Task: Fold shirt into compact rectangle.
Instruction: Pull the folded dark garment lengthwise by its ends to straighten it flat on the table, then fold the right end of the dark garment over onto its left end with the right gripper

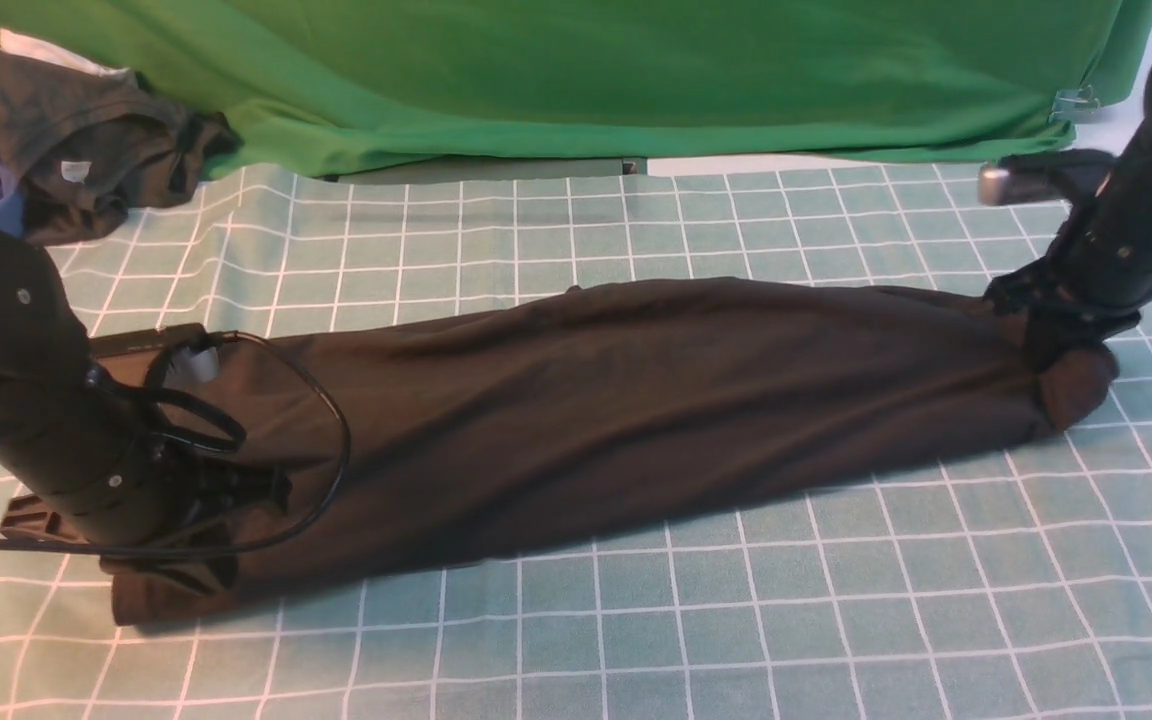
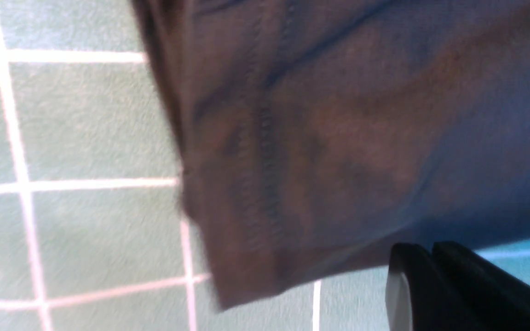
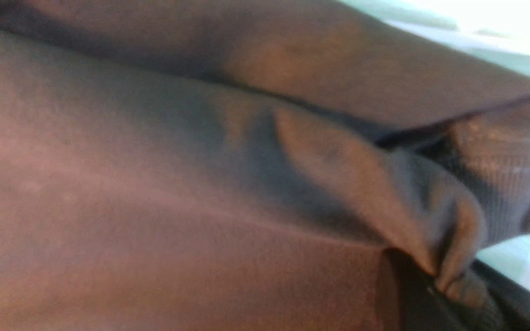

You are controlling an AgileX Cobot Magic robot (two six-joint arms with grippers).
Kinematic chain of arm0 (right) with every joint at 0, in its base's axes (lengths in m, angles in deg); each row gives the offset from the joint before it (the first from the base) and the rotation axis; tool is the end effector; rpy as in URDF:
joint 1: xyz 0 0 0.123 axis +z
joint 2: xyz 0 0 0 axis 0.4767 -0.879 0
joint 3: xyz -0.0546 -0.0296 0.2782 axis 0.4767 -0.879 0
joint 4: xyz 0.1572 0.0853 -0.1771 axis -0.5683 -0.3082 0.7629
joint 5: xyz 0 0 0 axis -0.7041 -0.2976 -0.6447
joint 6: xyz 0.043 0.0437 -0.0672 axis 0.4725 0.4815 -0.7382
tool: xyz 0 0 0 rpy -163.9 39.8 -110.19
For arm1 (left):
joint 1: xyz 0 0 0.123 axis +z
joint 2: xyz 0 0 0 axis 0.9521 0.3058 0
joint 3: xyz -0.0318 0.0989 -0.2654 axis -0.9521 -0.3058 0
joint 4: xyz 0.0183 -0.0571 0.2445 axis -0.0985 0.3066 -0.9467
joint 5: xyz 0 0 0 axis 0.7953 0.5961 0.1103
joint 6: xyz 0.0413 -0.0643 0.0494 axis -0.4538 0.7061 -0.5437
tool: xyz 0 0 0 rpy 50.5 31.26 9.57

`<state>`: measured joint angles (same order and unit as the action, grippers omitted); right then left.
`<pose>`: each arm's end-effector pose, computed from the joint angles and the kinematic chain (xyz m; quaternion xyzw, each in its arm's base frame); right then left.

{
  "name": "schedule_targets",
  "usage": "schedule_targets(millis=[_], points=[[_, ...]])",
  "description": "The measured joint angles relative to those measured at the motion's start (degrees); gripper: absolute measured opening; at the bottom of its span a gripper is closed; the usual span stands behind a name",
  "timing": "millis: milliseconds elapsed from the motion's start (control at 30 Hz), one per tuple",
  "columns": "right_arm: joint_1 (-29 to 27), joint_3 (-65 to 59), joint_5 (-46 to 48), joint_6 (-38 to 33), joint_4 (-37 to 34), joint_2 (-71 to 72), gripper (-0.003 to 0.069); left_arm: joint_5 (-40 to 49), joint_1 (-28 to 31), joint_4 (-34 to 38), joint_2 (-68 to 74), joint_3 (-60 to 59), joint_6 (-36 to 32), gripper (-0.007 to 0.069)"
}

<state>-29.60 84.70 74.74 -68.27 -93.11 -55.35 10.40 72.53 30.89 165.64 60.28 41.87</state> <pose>0.4465 0.0017 0.1758 -0.0843 0.9932 0.0511 0.0624 0.2654 -0.0116 0.1939 -0.0396 0.9949 -0.0739 0.0568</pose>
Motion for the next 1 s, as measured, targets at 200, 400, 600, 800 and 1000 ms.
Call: schedule_targets(millis=[200, 400, 600, 800, 1000], points=[[-5.32, 2.37, 4.42, 4.21, 3.86, 5.75, 0.0075, 1.98, 0.0, -1.84, -9.68, 0.0, 3.19, 0.0007], [-4.49, 3.92, 6.24, 4.95, 4.12, 12.02, 0.0075, 5.39, 0.0, -6.71, -19.13, 0.0, 8.72, 0.0007], [4.42, 6.32, 6.56, 8.46, 2.44, 18.14, 0.0075, 7.66, 0.0, -7.71, -22.87, -0.05, 9.68, 0.0007], [16.59, 9.7, 6.59, 11.54, -4.97, 18.33, 0.0075, 7.88, 0.0, -7.64, -22.98, -0.05, 9.69, 0.0007], [28.27, 11.56, 3.71, 13.23, -8.12, 15.48, 0.0075, 7.88, 0.0, -7.15, -23.03, -0.05, 9.84, 0.0007]])
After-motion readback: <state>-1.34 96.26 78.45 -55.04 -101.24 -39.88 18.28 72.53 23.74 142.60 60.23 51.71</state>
